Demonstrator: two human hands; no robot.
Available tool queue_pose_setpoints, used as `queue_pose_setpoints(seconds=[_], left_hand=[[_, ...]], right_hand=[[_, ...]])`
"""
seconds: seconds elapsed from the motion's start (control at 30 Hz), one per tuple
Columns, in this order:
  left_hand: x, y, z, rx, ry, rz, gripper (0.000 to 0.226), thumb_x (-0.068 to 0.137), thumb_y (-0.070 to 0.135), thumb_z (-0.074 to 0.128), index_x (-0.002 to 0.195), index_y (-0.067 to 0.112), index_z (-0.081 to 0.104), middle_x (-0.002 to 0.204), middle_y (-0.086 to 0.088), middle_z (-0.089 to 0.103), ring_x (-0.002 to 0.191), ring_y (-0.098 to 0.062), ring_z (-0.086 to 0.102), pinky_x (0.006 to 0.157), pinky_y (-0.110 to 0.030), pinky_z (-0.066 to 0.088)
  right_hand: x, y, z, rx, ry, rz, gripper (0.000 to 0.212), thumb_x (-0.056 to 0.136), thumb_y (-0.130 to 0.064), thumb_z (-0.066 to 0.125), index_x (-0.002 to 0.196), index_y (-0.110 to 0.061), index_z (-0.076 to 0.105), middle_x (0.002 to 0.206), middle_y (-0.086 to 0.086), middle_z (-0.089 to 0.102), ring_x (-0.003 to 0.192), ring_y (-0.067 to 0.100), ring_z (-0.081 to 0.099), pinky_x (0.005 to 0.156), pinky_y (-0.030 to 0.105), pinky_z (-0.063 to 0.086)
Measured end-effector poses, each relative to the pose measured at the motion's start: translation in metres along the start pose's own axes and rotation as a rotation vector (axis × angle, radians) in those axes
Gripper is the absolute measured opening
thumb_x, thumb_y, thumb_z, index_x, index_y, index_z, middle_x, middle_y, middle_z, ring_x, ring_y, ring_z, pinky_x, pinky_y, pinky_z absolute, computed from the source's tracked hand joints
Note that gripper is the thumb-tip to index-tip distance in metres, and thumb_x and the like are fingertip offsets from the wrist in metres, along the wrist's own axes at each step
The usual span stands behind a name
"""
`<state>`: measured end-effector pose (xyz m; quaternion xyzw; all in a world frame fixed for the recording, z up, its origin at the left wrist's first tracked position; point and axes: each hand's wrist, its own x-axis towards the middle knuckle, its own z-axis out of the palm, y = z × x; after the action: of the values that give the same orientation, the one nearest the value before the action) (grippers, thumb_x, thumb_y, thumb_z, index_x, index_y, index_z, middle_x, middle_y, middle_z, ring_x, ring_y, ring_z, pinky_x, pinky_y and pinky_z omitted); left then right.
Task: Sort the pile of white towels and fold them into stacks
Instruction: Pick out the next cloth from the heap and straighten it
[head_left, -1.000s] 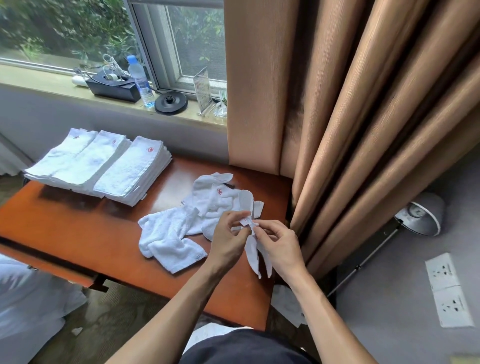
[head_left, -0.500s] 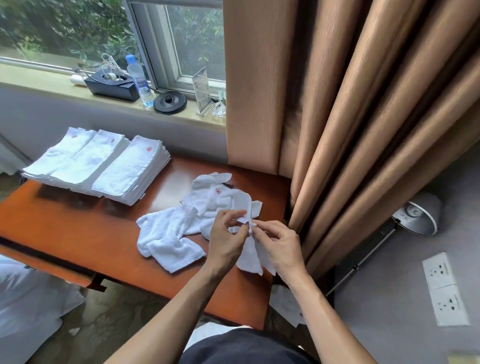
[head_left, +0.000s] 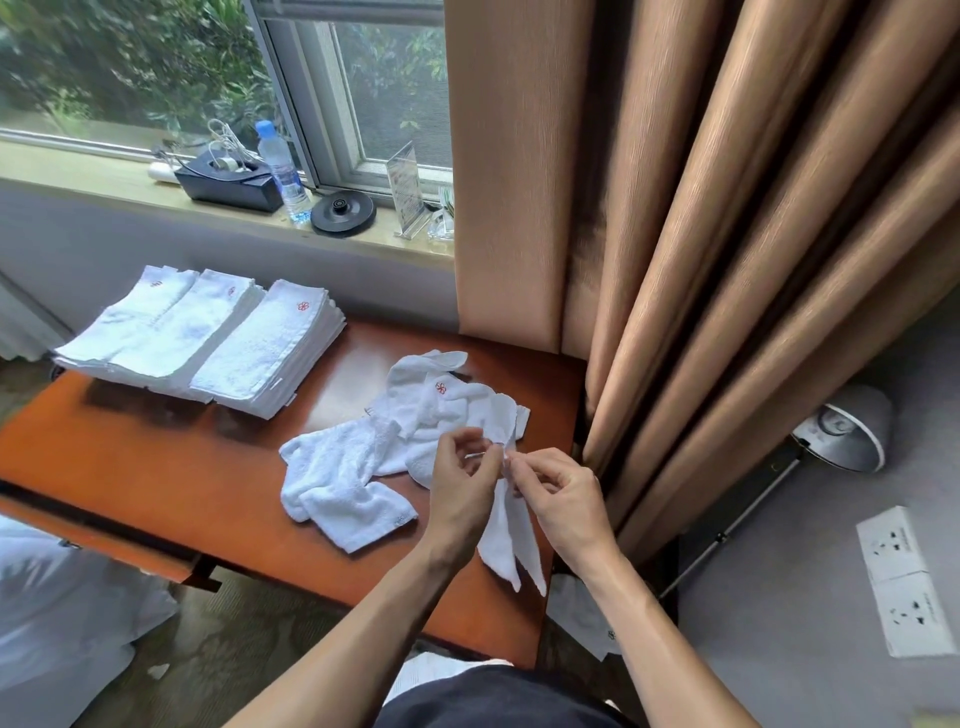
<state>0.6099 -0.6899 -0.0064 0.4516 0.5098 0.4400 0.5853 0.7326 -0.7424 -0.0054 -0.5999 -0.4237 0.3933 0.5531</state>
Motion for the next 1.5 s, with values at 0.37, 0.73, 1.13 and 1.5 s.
queue_pose_setpoints(seconds=[0.37,0.73,1.13,1.5], left_hand=[[0.005,0.007,-0.005,0.233,-0.143,0.152,0.024,0.091,0.002,0.065,0.091,0.025,0.073,0.084,0.011,0.074,0.08,-0.001,0.067,0.073,-0.015,0.05],[0.018,0.027,-0.021,0.392,-0.094,0.306,0.037,0.086,-0.01,0.05,0.073,0.024,0.057,0.086,0.006,0.075,0.091,-0.012,0.07,0.075,-0.026,0.054],[0.016,0.043,-0.047,0.315,0.075,0.281,0.044,0.082,-0.016,0.044,0.071,0.025,0.057,0.087,0.003,0.072,0.082,-0.016,0.069,0.076,-0.041,0.061],[0.032,0.073,-0.126,0.213,0.24,0.15,0.02,0.084,0.002,0.08,0.096,0.007,0.066,0.094,-0.004,0.075,0.086,-0.012,0.071,0.082,-0.028,0.058]], right_hand=[[0.013,0.002,-0.003,0.129,0.019,0.127,0.035,0.094,0.013,0.038,0.112,-0.013,0.054,0.08,0.011,0.07,0.066,0.023,0.064,0.065,0.035,0.055],[0.018,0.007,-0.03,-0.786,0.063,-0.097,0.012,0.091,-0.035,0.068,0.103,-0.034,0.067,0.094,-0.013,0.053,0.096,0.01,0.05,0.081,0.032,0.046],[0.029,-0.011,-0.017,-0.391,-0.099,-0.009,0.007,0.101,-0.029,0.066,0.098,-0.033,0.06,0.094,-0.014,0.071,0.081,0.001,0.066,0.063,0.012,0.046],[0.053,-0.035,0.058,-0.187,-0.206,-0.041,0.018,0.105,-0.018,0.061,0.1,-0.031,0.071,0.098,-0.018,0.075,0.078,0.014,0.076,0.074,0.024,0.056]])
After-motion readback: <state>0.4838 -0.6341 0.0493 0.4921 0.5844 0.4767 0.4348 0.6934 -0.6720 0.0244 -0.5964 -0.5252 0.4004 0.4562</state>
